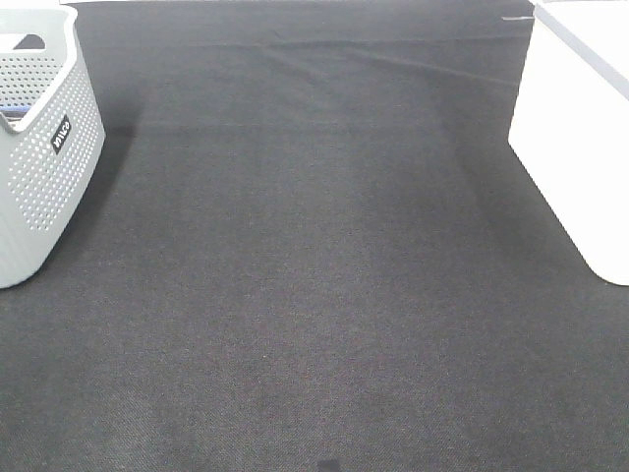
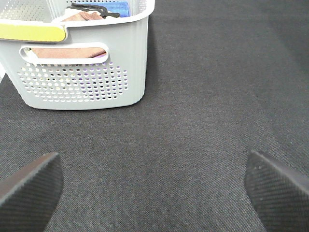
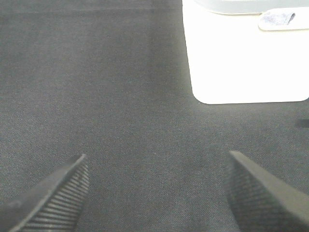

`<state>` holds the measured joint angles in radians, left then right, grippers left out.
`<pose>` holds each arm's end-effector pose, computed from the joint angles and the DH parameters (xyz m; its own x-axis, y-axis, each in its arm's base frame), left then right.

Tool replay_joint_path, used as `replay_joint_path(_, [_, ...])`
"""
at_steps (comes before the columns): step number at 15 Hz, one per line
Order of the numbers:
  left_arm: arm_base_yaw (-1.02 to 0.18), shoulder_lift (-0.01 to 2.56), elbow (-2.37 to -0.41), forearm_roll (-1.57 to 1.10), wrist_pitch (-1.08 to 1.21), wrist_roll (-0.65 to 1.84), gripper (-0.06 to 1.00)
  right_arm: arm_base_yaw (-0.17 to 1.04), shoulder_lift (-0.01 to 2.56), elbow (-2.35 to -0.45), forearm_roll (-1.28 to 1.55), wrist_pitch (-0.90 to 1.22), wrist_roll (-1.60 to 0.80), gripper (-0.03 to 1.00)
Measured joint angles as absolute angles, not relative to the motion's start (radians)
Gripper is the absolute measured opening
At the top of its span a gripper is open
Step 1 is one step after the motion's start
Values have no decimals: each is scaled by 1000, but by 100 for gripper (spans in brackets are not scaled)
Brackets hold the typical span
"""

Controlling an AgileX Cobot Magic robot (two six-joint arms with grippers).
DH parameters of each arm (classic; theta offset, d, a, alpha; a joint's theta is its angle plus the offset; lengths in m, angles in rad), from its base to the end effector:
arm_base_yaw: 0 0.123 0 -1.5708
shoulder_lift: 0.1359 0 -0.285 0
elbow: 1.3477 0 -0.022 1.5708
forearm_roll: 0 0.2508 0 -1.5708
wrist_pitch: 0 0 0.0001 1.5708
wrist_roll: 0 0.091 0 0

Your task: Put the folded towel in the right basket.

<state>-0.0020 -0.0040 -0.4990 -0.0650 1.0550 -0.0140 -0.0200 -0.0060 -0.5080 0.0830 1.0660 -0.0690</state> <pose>-0.0052 -0.0051 0.2776 -0.4494 -0.0451 -0.8922 0.0319 0.9973 -0.0665 -0.0069 0.0067 0.2793 -0.4454 -0.0198 -0.8951 -0.0578 0.9983 0.0067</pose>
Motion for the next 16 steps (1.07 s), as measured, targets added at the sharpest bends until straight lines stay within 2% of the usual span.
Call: replay_joint_path(16, [-2, -4, -499, -65, 1055, -14, 97, -20, -7, -508, 83, 1066, -69, 73])
